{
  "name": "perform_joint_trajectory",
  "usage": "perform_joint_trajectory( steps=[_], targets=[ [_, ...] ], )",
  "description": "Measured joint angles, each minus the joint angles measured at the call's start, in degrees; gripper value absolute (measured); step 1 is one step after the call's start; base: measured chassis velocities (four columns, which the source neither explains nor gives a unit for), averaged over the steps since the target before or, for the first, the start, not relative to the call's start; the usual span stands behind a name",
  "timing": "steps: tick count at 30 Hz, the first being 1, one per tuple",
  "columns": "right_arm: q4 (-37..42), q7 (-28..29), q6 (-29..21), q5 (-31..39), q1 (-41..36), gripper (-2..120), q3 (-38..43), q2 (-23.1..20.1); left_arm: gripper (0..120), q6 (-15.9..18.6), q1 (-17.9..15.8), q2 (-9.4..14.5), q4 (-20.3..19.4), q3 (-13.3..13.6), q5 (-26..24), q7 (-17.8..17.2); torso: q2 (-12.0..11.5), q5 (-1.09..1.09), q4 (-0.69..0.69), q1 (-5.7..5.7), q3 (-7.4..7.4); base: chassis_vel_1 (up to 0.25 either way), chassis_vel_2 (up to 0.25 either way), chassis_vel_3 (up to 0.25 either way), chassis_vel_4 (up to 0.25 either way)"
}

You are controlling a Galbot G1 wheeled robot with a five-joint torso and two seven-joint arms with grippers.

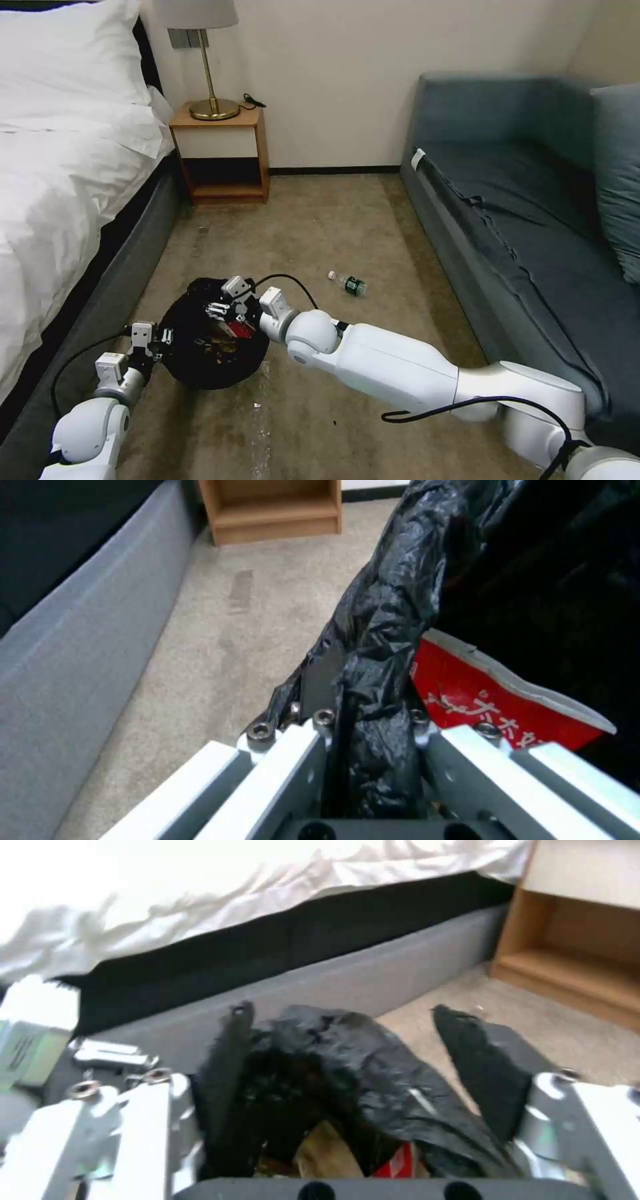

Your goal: Pick up the trash bin, then pick up the garbage on the floor and place it into the trash bin.

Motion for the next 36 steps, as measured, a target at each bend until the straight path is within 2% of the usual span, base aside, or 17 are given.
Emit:
perform_joint_trajectory(
  steps=[1, 3, 5, 8, 17, 22, 24, 25, 27, 31, 36],
  targets=[
    [0.8, 1.5, -1.6, 1.4, 0.3, 82, 0.7, 0.0, 1, 0.0, -0.2, 0.4, 0.0, 0.0, -0.1, -0.3, 0.0, 0.00, 0.00, 0.00, 0.00, 0.000, 0.000, 0.000, 0.000],
    [1.0, 2.1, -2.3, 1.8, 0.6, 85, 1.0, -0.1, 1, 0.0, -0.3, 0.6, 0.0, 0.0, -0.2, -0.5, 0.0, 0.01, 0.00, 0.00, 0.00, 0.000, 0.000, 0.000, 0.000],
    [1.1, 3.6, -3.3, 2.5, 1.4, 96, 2.1, -0.6, 1, 0.0, -0.7, 1.0, 0.4, 0.0, -0.5, -0.8, 0.0, 0.01, 0.00, 0.00, 0.00, 0.000, 0.000, 0.000, 0.000],
    [1.2, 5.6, -3.9, 4.3, 2.3, 99, 3.4, -1.6, 1, -0.3, -0.7, 1.3, 0.8, -0.2, -0.8, -1.3, 0.0, 0.01, -0.01, 0.00, 0.00, 0.000, 0.000, 0.000, 0.000],
    [-1.1, 7.2, -8.0, 10.7, 4.7, 100, 11.9, -6.1, 1, -1.4, -0.5, 2.8, 2.1, -1.5, -1.9, -0.8, 0.0, 0.01, -0.01, 0.00, 0.00, 0.000, 0.000, 0.000, 0.000],
    [-3.1, 7.5, -9.1, 11.2, 4.6, 100, 15.4, -8.2, 1, -1.2, -0.7, 3.7, 1.9, -1.7, -2.7, -1.0, 0.0, 0.01, 0.00, 0.00, 0.00, 0.000, 0.000, 0.000, 0.000],
    [-4.6, 7.4, -9.9, 11.1, 3.9, 100, 17.6, -10.8, 1, -1.0, -0.9, 4.3, 1.7, -1.9, -3.3, -1.4, 0.0, 0.02, 0.00, 0.00, 0.00, 0.000, 0.000, 0.000, 0.000],
    [-4.6, 7.4, -9.9, 11.1, 3.9, 100, 17.6, -10.8, 1, -1.0, -0.9, 4.3, 1.7, -1.9, -3.3, -1.4, 0.0, 0.02, 0.00, 0.00, 0.00, 0.000, 0.000, 0.000, 0.000],
    [-5.4, 6.3, -11.4, 10.4, 1.7, 100, 19.3, -14.8, 1, -0.9, -1.2, 4.6, 1.9, -2.1, -3.9, -1.9, 0.0, 0.03, -0.03, 0.00, 0.00, 0.000, 0.000, 0.000, 0.000],
    [-5.5, 5.7, -12.5, 10.1, -0.6, 100, 20.5, -17.0, 1, -0.9, -1.5, 4.7, 2.4, -2.2, -4.2, -2.1, 0.0, 0.02, -0.03, 0.00, 0.00, 0.000, 0.000, 0.000, 0.000],
    [-6.0, 4.9, -12.8, 7.9, -7.6, 100, 23.5, -19.3, 1, -0.9, -2.0, 5.3, 2.9, -2.2, -4.6, -2.2, 0.0, 0.02, -0.01, 0.00, 0.00, 0.000, 0.000, 0.000, 0.000]
  ],
)
